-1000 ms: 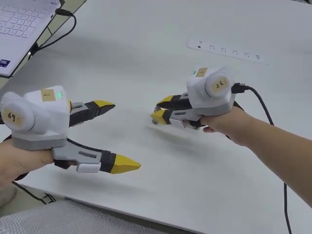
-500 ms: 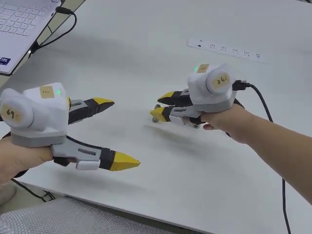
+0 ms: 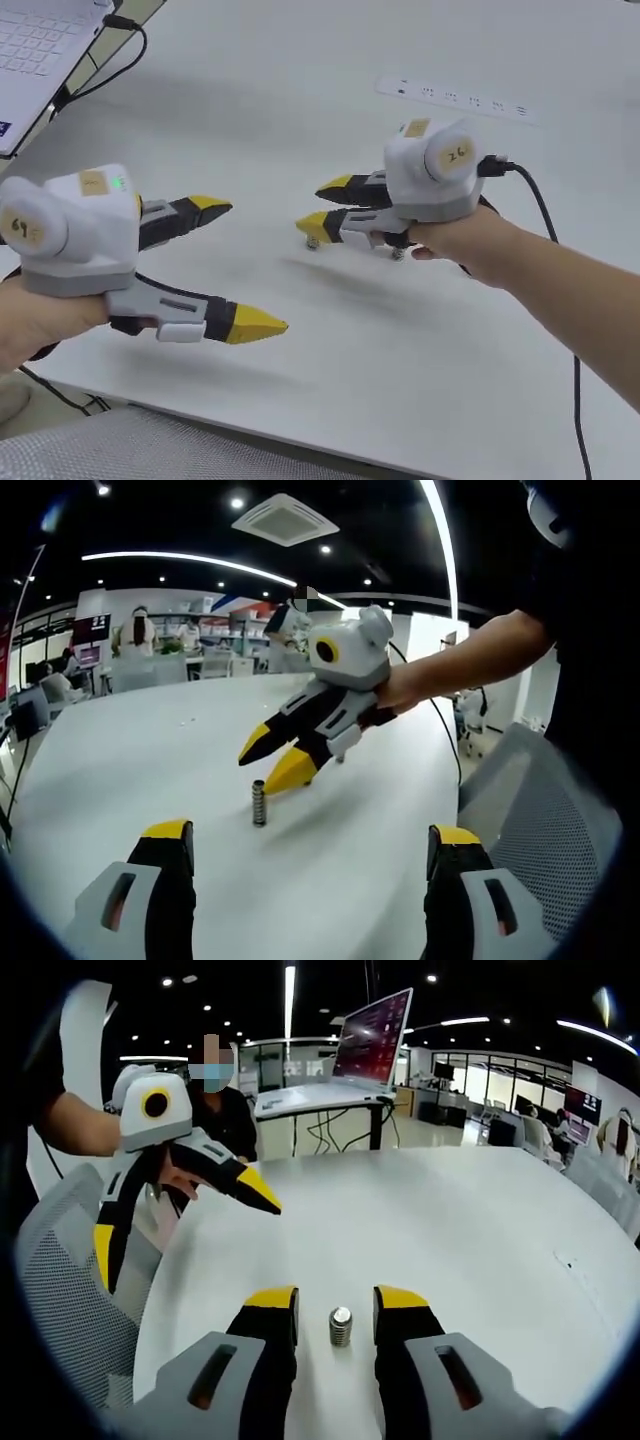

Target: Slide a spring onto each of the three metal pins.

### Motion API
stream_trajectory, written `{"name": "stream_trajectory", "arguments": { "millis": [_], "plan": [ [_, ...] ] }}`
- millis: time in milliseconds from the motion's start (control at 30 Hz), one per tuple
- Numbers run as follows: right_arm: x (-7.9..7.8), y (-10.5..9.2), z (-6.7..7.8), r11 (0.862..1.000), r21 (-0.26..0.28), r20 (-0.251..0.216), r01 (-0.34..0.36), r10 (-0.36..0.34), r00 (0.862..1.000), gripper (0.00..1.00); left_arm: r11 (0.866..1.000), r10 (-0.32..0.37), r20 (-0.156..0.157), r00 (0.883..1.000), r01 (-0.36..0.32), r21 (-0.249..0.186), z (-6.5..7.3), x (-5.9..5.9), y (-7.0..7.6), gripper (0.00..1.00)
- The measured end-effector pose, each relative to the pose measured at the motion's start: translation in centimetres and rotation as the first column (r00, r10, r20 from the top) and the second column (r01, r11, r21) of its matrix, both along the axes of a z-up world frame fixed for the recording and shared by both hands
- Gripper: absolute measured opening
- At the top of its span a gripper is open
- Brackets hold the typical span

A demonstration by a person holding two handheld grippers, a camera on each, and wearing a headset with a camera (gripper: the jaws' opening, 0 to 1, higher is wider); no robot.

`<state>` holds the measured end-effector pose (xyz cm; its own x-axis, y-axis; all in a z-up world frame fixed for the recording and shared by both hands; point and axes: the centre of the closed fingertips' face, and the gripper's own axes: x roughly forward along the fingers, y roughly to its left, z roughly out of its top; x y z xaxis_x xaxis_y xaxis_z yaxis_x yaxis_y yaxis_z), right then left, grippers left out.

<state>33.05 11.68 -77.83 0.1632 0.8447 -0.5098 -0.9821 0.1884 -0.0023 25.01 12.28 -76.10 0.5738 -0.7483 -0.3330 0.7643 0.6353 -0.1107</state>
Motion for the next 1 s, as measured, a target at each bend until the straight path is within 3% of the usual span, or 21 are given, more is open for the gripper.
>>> {"name": "stream_trajectory", "arguments": {
  "millis": [533,1000],
  "plan": [
    [-0.1,-1.4,2.8,0.996,0.083,-0.006,0.034,-0.033,0.999,0.41,1.000,0.001,0.014,1.000,-0.001,-0.006,0.7,1.0,-0.7,0.96],
    [-0.3,-6.2,4.5,0.979,0.178,-0.013,0.101,-0.100,0.995,0.56,1.000,-0.015,0.022,1.000,0.016,-0.003,1.4,1.8,-1.7,0.96]
  ]
}}
